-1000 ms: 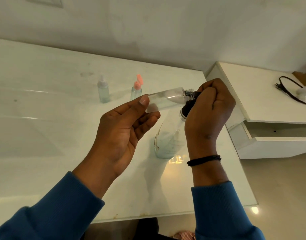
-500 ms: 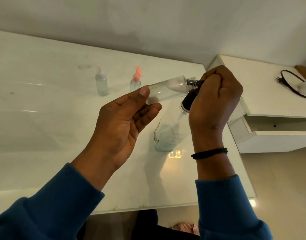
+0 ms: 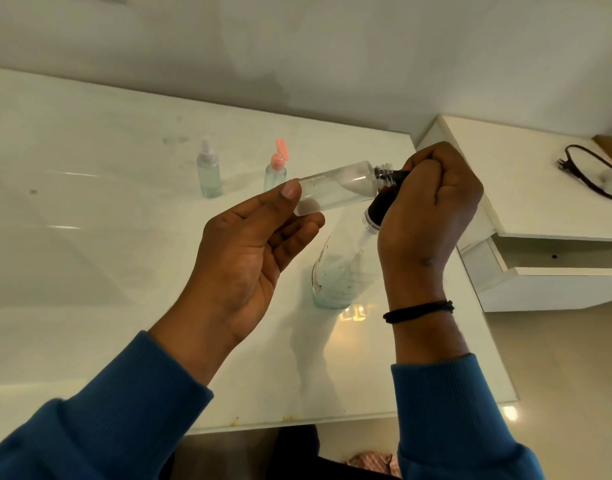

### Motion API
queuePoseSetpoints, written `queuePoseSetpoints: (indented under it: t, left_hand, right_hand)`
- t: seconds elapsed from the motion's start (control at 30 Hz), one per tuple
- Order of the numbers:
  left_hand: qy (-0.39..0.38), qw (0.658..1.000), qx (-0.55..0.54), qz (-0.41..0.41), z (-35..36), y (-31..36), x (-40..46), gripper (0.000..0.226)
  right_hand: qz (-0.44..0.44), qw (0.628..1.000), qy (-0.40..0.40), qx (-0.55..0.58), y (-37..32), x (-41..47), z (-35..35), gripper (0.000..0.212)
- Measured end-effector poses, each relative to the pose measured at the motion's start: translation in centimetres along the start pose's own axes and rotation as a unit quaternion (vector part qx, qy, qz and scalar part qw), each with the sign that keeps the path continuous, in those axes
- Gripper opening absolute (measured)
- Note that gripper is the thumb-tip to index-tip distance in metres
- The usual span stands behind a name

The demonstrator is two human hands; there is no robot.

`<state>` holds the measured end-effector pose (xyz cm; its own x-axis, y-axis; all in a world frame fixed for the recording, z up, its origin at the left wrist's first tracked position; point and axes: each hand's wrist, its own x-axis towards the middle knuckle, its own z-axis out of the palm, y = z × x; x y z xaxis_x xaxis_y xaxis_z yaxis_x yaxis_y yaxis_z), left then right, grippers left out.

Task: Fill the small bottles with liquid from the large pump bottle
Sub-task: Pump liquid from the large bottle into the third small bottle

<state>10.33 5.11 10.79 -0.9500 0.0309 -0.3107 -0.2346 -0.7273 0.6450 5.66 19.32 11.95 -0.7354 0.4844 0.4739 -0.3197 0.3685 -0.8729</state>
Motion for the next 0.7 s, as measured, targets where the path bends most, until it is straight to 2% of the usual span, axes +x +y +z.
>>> queuePoseSetpoints:
  t: [0.2, 0.37, 0.5, 0.7]
  left_hand:
    - [0.002, 1.0, 0.003, 0.001, 0.05, -0.06, 0.01, 0.03]
    - [-0.003, 1.0, -0.002, -0.003, 0.08, 0.01, 0.01, 0.03]
    - [-0.002, 1.0, -0.001, -0.001, 0.06, -0.19, 0.01, 0.034]
    - [-0.007, 1.0, -0.003, -0.005, 0.12, 0.02, 0.1, 0.033]
  right_hand:
    - [-0.005, 1.0, 0.005, 0.016, -0.18, -0.37, 0.08, 0.027]
    - [-0.018, 1.0, 0.007, -0.018, 0.04, 0.14, -0.22, 0.024]
    - [-0.015, 1.0, 0.015, 0.005, 0.07, -0.08, -0.01, 0.03]
    - [-0.025, 0.999, 0.017, -0.028, 0.08, 0.33, -0.25, 0.025]
